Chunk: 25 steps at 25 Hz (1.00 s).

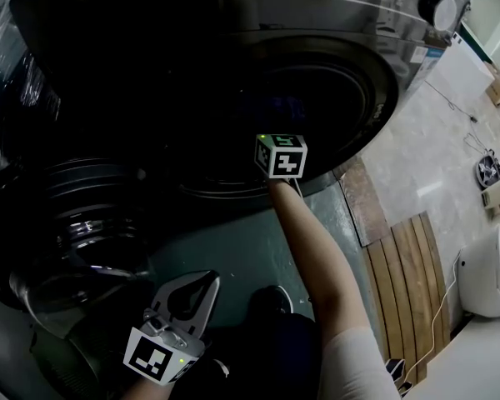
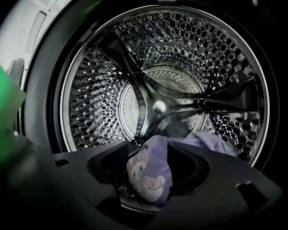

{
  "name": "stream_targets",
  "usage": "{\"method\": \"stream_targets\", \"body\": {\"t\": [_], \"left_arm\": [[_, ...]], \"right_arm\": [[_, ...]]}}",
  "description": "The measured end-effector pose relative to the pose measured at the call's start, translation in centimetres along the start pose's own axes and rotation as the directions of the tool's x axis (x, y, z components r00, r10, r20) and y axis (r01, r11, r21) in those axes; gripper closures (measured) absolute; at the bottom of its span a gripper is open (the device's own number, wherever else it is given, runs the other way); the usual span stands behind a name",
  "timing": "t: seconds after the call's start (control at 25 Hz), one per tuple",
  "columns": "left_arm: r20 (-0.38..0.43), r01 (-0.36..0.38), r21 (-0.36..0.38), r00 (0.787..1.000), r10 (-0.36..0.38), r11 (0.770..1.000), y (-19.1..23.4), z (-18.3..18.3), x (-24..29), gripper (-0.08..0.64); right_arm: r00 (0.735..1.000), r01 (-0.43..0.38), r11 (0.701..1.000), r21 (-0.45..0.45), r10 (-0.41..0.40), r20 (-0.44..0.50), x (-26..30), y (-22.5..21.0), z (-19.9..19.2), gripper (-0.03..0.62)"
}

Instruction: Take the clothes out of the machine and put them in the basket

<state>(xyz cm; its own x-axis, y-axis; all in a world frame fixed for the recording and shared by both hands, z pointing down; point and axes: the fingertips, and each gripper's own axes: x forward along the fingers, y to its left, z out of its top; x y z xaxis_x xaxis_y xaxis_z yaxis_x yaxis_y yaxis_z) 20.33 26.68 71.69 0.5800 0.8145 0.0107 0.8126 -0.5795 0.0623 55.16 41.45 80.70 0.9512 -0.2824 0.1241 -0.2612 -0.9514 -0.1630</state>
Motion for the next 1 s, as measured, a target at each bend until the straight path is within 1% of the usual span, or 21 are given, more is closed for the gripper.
{"method": "stream_targets", "body": {"t": [0.2, 0.28, 0.36, 0.44, 0.6, 0.68, 0.84, 0.96, 1.0], "left_arm": [[-0.022, -0.03, 0.008, 0.999, 0.031, 1.0, 0.5, -0.7, -0.9, 0.537], [-0.03, -0.04, 0.007, 0.999, 0.04, 0.999, 0.8, -1.1, -1.1, 0.537], [-0.035, -0.054, 0.008, 0.998, 0.054, 0.998, 1.1, -1.2, -1.3, 0.537], [-0.039, -0.071, 0.009, 0.997, 0.071, 0.997, 1.5, -1.3, -1.5, 0.538], [-0.047, -0.092, 0.009, 0.995, 0.093, 0.996, 2.0, -1.6, -1.8, 0.537], [-0.049, -0.097, 0.009, 0.994, 0.098, 0.995, 2.2, -1.7, -1.7, 0.538], [-0.054, -0.109, 0.01, 0.993, 0.109, 0.994, 2.5, -2.1, -1.6, 0.538], [-0.059, -0.115, 0.011, 0.992, 0.115, 0.993, 2.8, -2.2, -1.3, 0.537], [-0.058, -0.116, 0.011, 0.991, 0.116, 0.993, 2.9, -2.2, -1.2, 0.537]], "right_arm": [[0.999, 0.022, 1.0, -0.008, -0.022, 0.023, 1.2, -1.5, 0.6, 0.354], [1.0, 0.02, 0.999, -0.043, -0.019, 0.022, 1.8, -1.3, 0.7, 0.354], [1.0, -0.009, 0.996, -0.088, 0.01, 0.01, 2.5, -0.2, 0.8, 0.354], [1.0, -0.026, 0.992, -0.124, 0.025, -0.012, 3.3, 0.3, 0.6, 0.356], [0.998, -0.025, 0.994, -0.104, 0.019, -0.063, 4.8, -0.2, -0.4, 0.356], [0.996, -0.02, 0.994, -0.104, 0.011, -0.085, 5.3, -0.4, -0.8, 0.357], [0.991, -0.038, 0.993, -0.109, 0.023, -0.133, 6.2, 0.0, -1.7, 0.37], [0.986, -0.055, 0.988, -0.142, 0.031, -0.164, 6.8, 0.4, -2.3, 0.393], [0.985, -0.06, 0.986, -0.156, 0.033, -0.17, 7.0, 0.6, -2.4, 0.423]]}}
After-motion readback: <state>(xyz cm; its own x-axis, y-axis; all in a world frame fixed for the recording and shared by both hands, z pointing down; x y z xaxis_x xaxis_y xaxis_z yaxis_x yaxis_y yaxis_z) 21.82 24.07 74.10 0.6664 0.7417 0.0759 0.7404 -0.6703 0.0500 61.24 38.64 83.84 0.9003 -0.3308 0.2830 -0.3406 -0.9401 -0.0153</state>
